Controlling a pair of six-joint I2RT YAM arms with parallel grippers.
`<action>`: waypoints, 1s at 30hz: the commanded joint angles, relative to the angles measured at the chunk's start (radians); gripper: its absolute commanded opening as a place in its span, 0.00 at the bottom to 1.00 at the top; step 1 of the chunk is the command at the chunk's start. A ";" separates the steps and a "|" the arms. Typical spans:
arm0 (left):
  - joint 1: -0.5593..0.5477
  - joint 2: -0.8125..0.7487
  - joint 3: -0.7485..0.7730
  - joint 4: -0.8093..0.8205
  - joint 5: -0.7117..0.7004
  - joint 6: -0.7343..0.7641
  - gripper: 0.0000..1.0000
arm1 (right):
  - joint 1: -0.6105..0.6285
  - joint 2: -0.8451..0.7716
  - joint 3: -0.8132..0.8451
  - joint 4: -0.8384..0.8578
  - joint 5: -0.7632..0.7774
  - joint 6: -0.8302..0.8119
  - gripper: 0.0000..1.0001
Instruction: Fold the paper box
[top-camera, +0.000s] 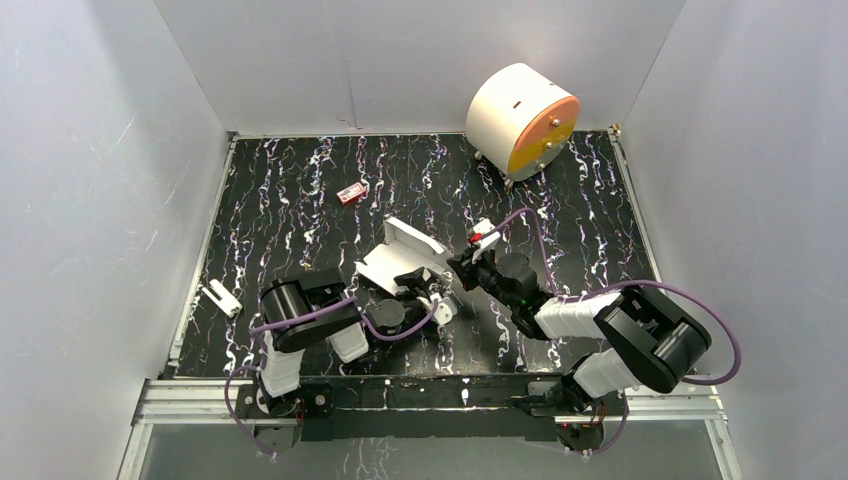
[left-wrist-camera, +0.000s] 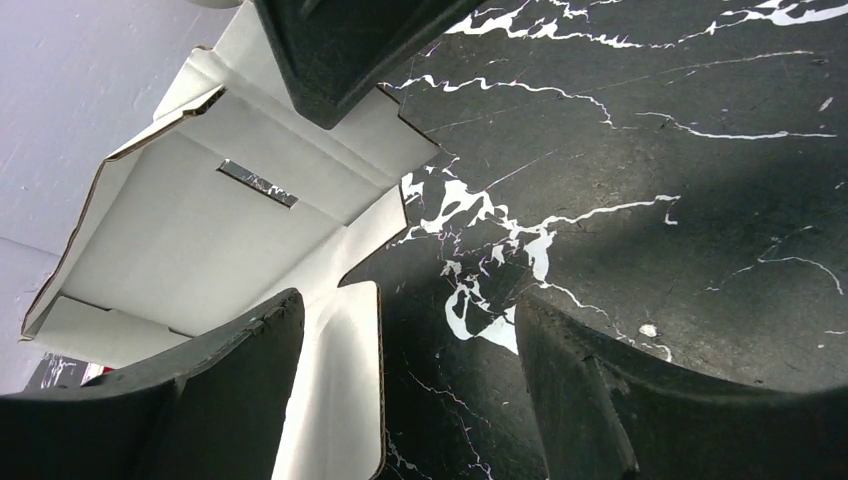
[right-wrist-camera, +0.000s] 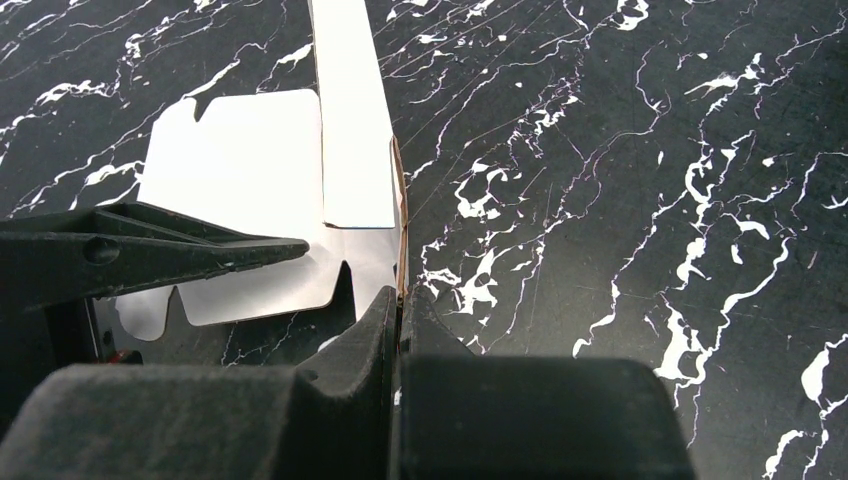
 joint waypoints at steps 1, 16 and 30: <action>-0.006 -0.049 0.003 0.284 -0.012 0.021 0.74 | 0.012 -0.044 0.047 -0.016 0.044 0.040 0.00; -0.006 -0.070 0.062 0.284 -0.031 0.006 0.57 | 0.057 -0.098 0.082 -0.111 0.104 0.074 0.00; -0.004 -0.068 0.065 0.254 -0.063 0.008 0.38 | 0.094 -0.122 0.105 -0.154 0.137 0.080 0.00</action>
